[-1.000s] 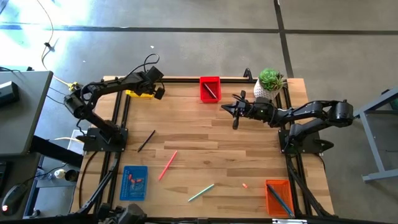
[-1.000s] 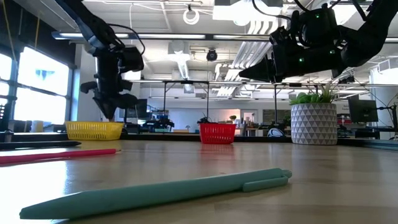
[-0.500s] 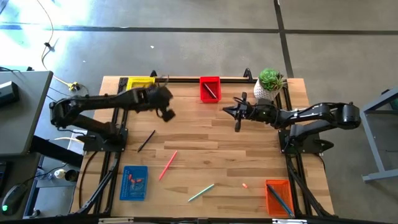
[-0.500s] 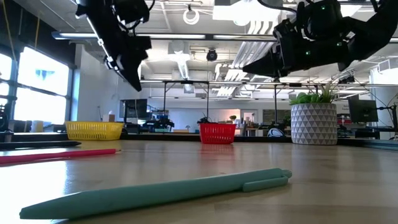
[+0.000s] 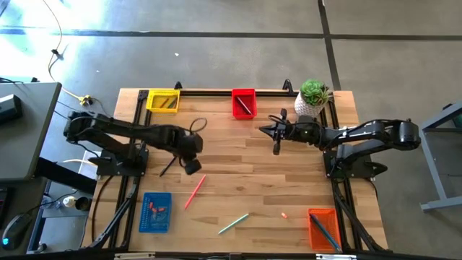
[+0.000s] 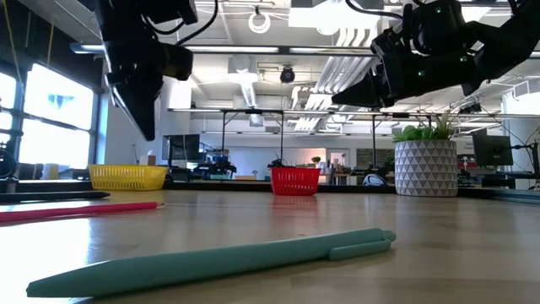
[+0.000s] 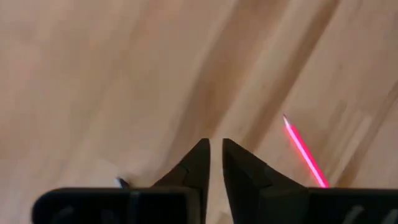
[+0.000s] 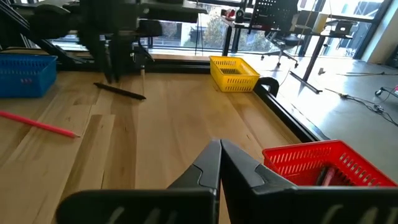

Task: Sort crayons/erasers/pens/pencils in bins
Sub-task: Put the black pen into the red bin

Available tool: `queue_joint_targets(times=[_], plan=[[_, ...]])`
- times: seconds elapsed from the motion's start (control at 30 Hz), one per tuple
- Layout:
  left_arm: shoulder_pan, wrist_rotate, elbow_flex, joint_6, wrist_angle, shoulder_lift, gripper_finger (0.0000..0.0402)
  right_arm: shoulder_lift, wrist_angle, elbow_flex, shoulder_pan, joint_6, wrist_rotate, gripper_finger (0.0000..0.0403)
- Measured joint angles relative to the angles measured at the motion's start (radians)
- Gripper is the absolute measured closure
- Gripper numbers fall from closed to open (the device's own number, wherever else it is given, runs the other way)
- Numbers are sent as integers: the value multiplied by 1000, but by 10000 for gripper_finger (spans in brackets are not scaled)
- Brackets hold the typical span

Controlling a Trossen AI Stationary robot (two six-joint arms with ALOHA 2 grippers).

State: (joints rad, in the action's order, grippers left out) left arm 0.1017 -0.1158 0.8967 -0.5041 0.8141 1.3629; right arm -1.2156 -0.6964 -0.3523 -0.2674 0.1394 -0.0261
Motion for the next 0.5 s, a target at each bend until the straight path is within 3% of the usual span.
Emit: queue_joint_targets(times=[0.33,0.5], plan=[[-122,73,1,-132,-46,168,287,0,13,0,-1,19,0,403],[-100,-54,1,-180,115,215,269,0,16,0,-1,19,0,403]])
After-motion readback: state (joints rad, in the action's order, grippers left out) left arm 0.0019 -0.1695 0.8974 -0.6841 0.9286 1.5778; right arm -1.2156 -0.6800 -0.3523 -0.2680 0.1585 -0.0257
